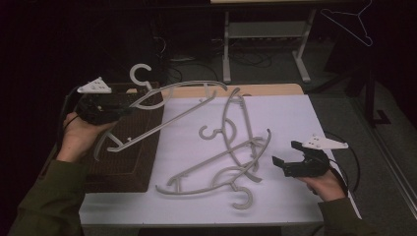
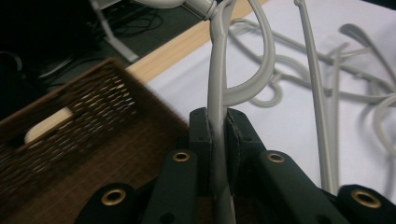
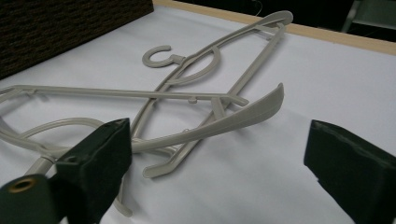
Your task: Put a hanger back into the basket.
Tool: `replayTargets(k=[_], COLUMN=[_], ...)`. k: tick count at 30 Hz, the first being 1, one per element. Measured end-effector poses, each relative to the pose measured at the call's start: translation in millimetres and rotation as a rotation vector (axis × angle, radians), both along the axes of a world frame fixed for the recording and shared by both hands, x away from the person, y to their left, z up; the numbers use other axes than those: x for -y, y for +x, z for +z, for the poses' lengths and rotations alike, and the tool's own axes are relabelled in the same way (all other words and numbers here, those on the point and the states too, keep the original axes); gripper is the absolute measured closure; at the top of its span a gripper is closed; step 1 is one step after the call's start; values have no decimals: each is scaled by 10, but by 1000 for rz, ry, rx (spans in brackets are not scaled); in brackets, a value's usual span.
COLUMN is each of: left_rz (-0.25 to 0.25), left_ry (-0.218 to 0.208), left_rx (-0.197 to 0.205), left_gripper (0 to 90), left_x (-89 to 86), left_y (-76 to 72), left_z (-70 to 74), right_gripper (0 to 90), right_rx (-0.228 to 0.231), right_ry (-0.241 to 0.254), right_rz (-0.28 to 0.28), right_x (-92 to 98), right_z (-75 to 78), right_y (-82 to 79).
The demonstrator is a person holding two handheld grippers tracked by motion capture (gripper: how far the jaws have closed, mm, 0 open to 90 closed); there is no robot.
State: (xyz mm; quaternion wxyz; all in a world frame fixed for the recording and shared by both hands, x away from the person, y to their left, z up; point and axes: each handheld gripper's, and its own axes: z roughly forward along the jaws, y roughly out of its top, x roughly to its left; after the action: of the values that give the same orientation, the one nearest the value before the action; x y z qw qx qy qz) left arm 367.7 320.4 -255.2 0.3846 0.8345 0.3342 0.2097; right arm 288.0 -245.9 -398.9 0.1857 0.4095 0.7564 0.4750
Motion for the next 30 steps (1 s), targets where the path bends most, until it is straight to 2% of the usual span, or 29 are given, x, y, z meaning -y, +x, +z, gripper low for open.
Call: replayTargets(k=[2,3,15,24,30], left_rz=[13,36,159,223,266], left_ry=[1,-1,6,8,26], left_rx=[2,6,9,6,3], left_gripper=[822,822,822,822,823], left_x=[-52,-164,-726,-1006,-1182], left_y=[-5,-12,-90,-130,-151], left_z=[11,30,52,21,0], right_gripper=[12,8,0,0,0], right_rx=[-4,-3,5,9,6], right_ry=[-2,-6,-9,-14,-13], right_rz=[2,2,2,9,11], right_x=[-12,-16,-21,-35,-36], right_z=[-2,-2,-2,-8,-11], right_y=[2,4,20,32,34])
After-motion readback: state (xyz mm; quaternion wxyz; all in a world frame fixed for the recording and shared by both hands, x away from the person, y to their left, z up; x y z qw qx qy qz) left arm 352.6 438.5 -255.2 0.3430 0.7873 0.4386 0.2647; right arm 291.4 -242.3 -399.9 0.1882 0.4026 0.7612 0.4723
